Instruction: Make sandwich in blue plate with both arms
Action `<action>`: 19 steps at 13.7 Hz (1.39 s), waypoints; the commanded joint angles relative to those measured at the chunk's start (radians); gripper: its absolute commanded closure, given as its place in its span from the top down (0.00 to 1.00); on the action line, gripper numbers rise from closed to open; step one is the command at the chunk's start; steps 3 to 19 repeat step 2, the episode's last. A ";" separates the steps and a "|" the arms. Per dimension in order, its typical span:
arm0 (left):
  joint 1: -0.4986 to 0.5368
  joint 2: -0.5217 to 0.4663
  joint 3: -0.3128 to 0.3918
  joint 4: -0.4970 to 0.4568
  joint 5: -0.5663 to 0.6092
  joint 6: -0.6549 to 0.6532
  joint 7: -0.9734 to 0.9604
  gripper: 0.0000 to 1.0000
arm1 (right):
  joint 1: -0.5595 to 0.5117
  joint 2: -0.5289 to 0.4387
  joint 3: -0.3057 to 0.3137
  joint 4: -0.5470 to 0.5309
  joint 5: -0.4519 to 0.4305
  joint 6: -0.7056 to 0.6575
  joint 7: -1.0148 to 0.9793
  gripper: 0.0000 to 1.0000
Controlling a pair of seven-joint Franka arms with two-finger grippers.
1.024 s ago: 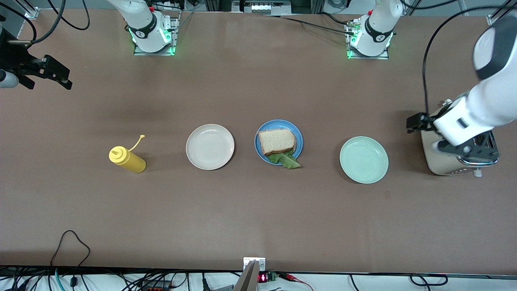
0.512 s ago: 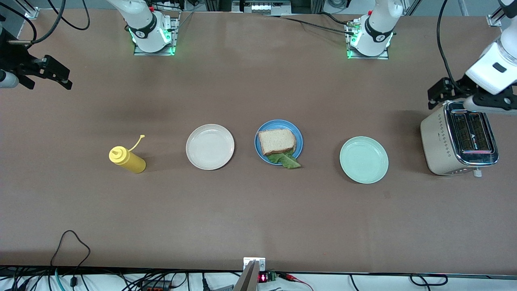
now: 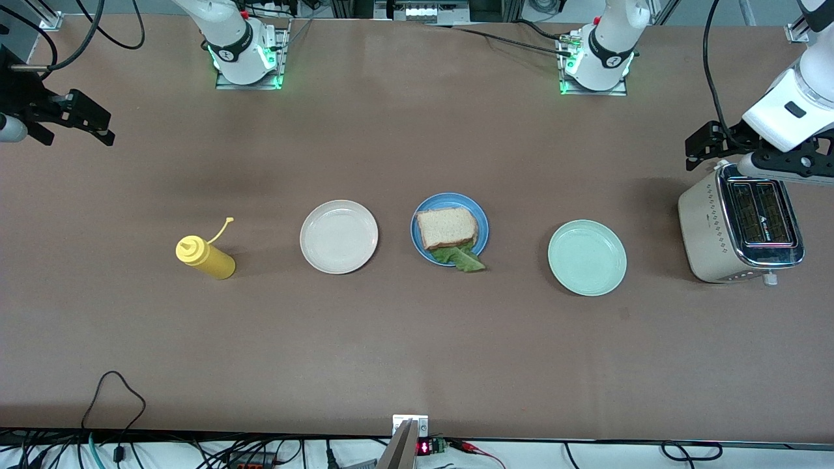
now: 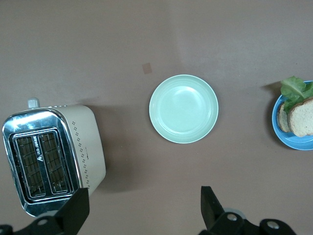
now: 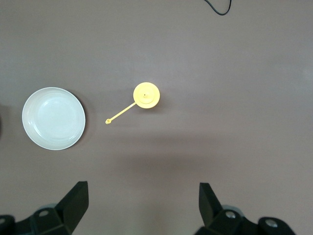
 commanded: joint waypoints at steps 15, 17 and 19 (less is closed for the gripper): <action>-0.009 -0.007 0.004 0.001 -0.018 -0.015 -0.017 1.00 | 0.002 0.013 0.000 0.030 -0.004 -0.015 -0.006 1.00; -0.009 -0.007 0.004 0.001 -0.018 -0.015 -0.017 1.00 | 0.002 0.013 0.000 0.030 -0.004 -0.015 -0.006 1.00; -0.009 -0.007 0.004 0.001 -0.018 -0.015 -0.017 1.00 | 0.002 0.013 0.000 0.030 -0.004 -0.015 -0.006 1.00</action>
